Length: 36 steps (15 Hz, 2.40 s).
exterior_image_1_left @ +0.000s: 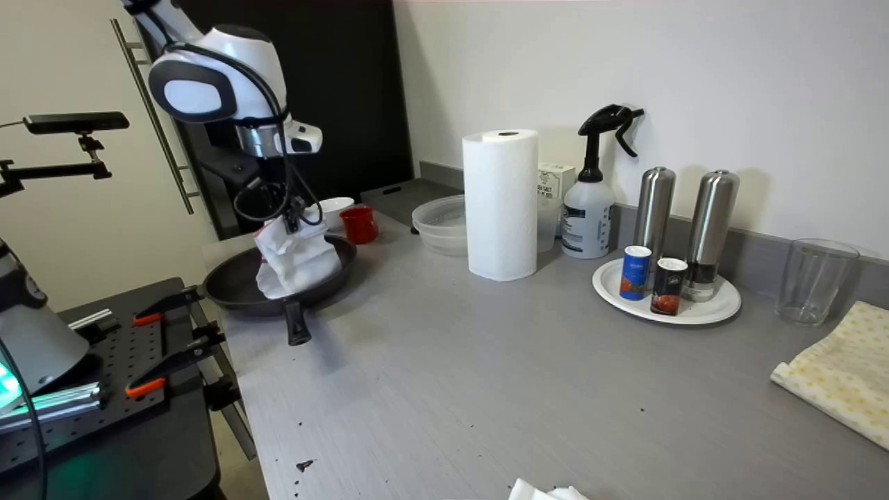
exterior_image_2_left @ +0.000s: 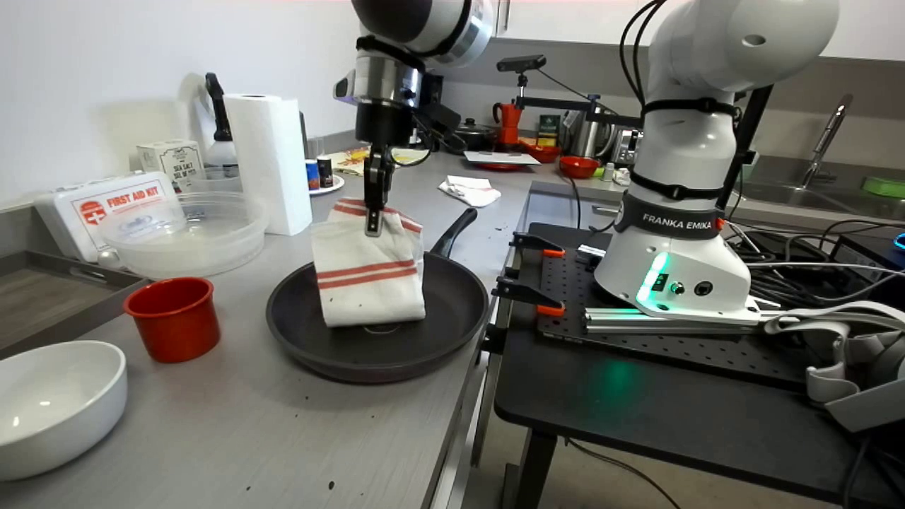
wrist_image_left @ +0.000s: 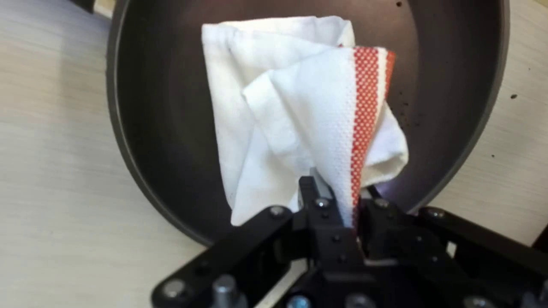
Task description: Use the white tea towel to wipe the grey pan
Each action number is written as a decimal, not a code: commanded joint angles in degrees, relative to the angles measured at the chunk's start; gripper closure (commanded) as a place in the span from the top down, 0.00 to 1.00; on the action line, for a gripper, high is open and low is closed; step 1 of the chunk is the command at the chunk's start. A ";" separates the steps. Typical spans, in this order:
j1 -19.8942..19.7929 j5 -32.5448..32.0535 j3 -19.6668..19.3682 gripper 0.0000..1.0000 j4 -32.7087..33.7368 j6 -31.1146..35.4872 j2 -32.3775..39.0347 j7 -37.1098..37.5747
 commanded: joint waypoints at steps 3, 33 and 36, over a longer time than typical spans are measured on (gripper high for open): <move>-2.88 -1.62 3.07 0.03 3.74 2.11 13.29 0.08; -10.71 -7.23 20.33 0.03 9.52 -2.13 24.09 -2.79; -11.63 -7.57 17.65 0.03 10.99 0.32 24.99 -1.62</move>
